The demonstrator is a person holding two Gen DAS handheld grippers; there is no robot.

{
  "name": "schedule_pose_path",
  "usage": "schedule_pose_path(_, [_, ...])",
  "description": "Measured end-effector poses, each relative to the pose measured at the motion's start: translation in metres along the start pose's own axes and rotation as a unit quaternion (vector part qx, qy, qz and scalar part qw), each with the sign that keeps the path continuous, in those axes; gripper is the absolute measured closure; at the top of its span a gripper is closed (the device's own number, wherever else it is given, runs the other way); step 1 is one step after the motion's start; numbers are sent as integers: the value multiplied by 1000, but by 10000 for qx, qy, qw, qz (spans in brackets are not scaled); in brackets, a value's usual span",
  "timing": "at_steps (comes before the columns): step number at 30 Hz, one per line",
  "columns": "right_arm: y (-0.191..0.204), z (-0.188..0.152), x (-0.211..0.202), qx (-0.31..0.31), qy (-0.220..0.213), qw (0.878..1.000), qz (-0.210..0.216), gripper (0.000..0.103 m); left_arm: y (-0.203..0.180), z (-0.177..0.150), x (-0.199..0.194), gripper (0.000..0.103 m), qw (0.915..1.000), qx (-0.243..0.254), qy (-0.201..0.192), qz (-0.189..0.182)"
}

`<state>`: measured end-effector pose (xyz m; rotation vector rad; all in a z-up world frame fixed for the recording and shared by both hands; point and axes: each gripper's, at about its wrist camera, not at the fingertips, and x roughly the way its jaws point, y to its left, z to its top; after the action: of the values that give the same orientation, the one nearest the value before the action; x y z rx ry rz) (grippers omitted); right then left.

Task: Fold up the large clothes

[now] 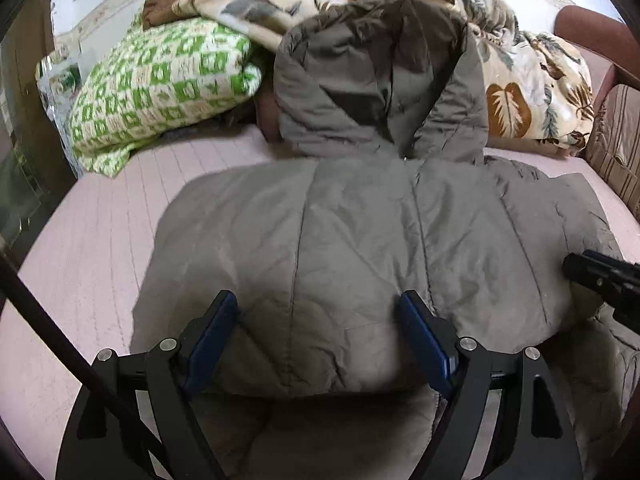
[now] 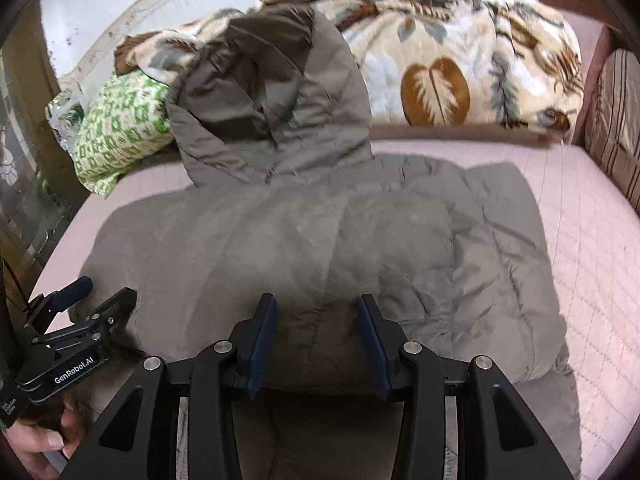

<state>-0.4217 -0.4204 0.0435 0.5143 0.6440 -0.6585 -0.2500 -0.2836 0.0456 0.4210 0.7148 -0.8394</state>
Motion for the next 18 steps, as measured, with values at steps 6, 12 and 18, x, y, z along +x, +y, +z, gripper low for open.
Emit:
schedule_pose_path(6, [-3,-4,10,44,225,9997,20,57,1,-3,3,19,10000,21,38,12])
schedule_pose_path(12, [-1,-1,-4,123,38,9999,83,57,4,0,-13,19,9997,-110,-186,-93])
schedule_pose_path(18, [0,5,-24,82,-314,9994,139,57,15,6,-26,19,9987,-298,-421,22])
